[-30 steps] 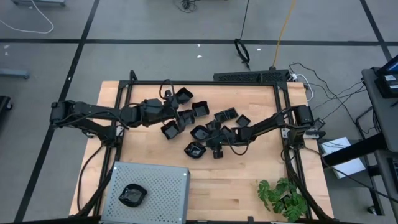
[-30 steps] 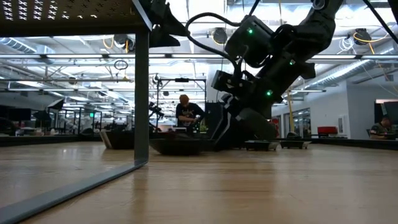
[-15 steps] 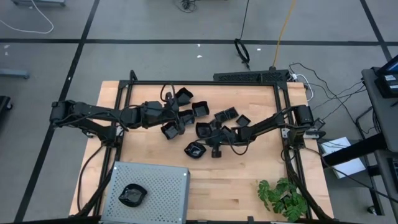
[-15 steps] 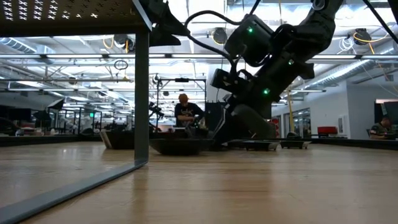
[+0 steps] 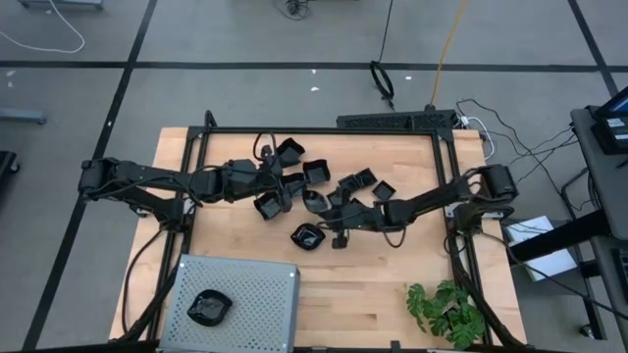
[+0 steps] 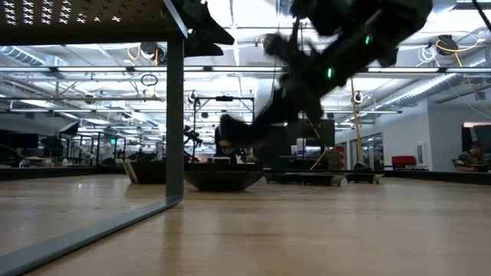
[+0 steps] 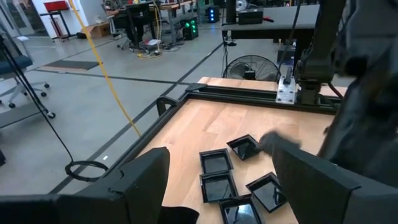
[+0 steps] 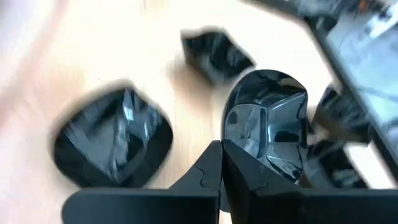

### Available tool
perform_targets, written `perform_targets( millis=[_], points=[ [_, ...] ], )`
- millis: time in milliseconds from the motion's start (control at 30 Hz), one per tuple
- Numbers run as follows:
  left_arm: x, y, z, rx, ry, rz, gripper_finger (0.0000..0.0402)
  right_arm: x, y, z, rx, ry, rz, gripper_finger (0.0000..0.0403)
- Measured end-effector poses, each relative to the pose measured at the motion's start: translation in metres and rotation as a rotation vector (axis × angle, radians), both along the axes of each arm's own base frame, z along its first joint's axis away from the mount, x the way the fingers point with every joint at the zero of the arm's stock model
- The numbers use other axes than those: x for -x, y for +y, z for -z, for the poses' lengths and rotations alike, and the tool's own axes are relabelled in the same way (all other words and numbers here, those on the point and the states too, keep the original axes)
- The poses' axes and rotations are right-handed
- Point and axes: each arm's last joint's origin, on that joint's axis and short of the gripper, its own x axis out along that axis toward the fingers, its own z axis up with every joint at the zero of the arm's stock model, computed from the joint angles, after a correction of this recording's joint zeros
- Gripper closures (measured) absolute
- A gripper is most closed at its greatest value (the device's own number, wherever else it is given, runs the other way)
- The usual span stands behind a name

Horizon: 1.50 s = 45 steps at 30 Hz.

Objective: Pick & Place Mini shaped plates
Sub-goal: Stack the leaf-shaped plate on top of the other leaf-shaped plate on the shelf

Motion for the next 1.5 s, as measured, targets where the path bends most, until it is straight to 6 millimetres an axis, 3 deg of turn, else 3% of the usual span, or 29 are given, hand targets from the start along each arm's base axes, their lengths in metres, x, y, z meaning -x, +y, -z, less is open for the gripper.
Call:
perform_targets(
  millis=[133,300,600,733,1000,1167,1333,1500],
  points=[
    [0.0,0.0,0.0,0.0,0.0,0.0,0.0117,0.01,0.009,-0.024,-0.006,-0.082,-0.035,0.0403],
    [0.0,0.0,0.0,0.0,-0.003,0.0,0.0122,0.029,0.015,-0.037,-0.008,-0.125,-0.066,0.0403],
    [0.0,-0.001,0.0,0.025,-0.006,0.0,0.0123,0.059,0.016,-0.03,-0.194,-0.299,-0.205,0.0403],
    [0.0,-0.003,0.001,0.032,-0.004,0.006,0.0126,0.068,0.018,-0.016,-0.257,-0.259,-0.281,0.0403],
    [0.0,-0.005,0.001,0.05,-0.01,0.013,0.0128,0.056,0.03,-0.023,-0.185,-0.267,-0.375,0.0403],
    [0.0,-0.006,0.001,0.057,-0.008,0.015,0.0128,0.042,0.033,-0.013,-0.049,-0.138,-0.403,0.0403],
    [0.0,-0.006,0.003,0.085,-0.004,0.019,0.0128,0.03,0.034,-0.01,-0.03,-0.083,-0.377,0.0403],
    [0.0,-0.012,0.008,0.122,0.057,0.199,0.0128,0.033,0.035,-0.018,-0.033,-0.11,-0.399,0.0403]
  ],
)
